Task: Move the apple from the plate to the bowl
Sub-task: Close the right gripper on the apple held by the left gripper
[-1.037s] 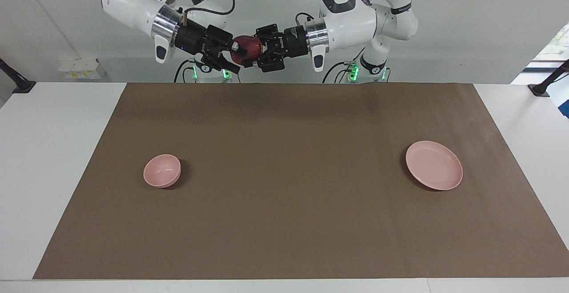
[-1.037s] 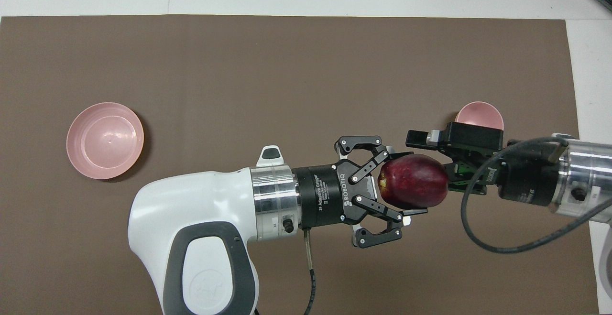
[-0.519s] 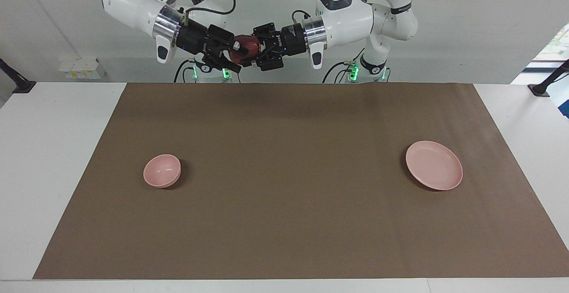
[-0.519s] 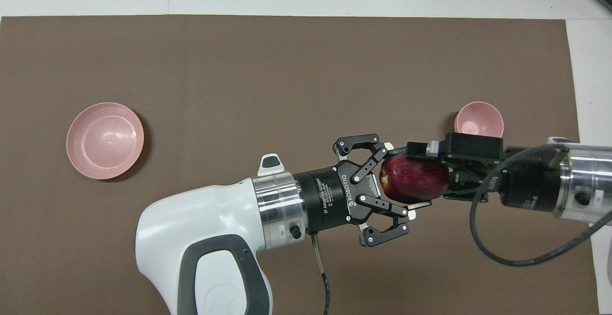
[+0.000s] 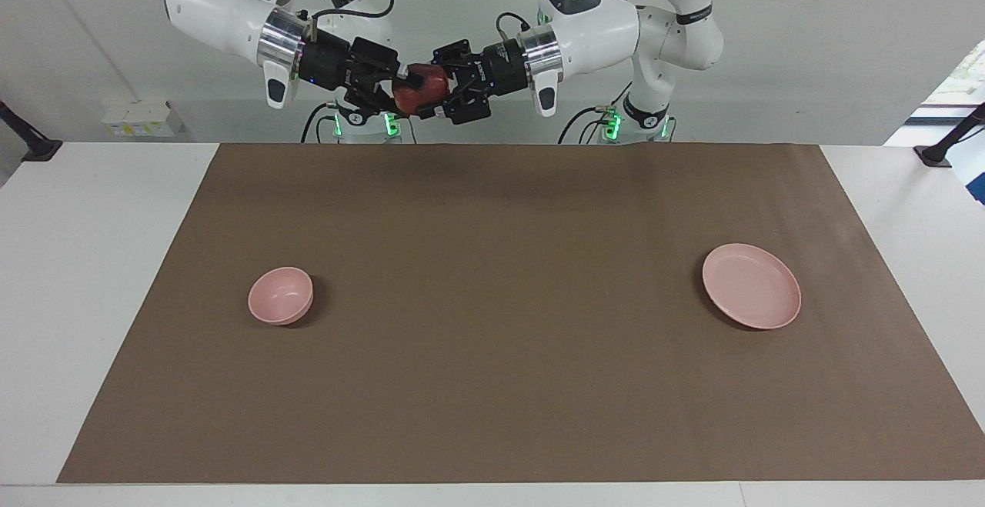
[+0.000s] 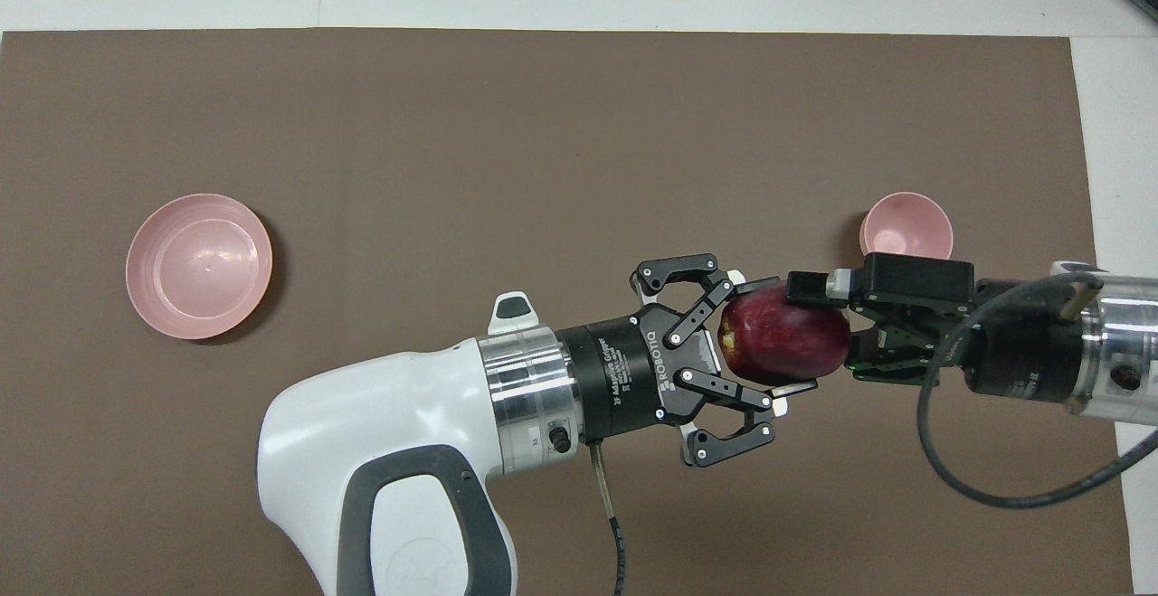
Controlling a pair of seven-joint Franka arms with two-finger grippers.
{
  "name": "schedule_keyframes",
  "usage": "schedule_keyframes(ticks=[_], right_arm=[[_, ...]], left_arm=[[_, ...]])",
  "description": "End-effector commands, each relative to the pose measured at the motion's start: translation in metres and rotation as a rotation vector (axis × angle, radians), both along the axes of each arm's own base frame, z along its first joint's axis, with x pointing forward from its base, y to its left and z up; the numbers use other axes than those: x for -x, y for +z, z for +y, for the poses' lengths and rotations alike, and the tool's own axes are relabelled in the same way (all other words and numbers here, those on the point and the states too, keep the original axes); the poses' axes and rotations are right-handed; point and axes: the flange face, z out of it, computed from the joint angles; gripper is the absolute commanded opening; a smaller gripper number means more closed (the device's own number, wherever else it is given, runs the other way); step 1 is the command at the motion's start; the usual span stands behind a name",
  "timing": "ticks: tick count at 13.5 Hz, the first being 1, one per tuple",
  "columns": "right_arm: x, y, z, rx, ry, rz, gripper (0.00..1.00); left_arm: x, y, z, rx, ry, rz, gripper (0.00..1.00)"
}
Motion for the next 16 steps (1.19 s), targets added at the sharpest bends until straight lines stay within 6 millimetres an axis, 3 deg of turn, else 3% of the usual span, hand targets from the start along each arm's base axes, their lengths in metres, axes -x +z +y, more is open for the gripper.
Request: schedule_keyframes(ticks=[1,7,8,10,11,16], right_arm=[[0.0101,0.0004,0.0004,-0.030,0.024,0.022,1.00],[0.0134,0.0007,0.0009,-0.017,0.049,0.026,1.00],[0.0134,0.0007,0.0009,-0.017,0.050,0.024,0.89],[0.0130,0.0000,0.0009,-0.020,0.040,0.049,0.12],[0.0128,-0.0001,0.0024,-0.024,0.020,0.103,0.00],[0.0087,-0.0050,-0.0021,0.033,0.007,0.125,0.00]], left_arm=[[0.0036,0.0062,0.0032,0.015,0.025,0.009,0.00],[0.0036,0.0062,0.0032,0.016,0.026,0.010,0.00],[0.0036,0.0062,0.0032,0.016,0.026,0.010,0.00],[0.0036,0.0062,0.0032,0.016,0.026,0.010,0.00],[0.0036,0.0062,0.0032,0.016,0.026,0.010,0.00],[0.0035,0.0070,0.0031,0.017,0.026,0.009,0.00]])
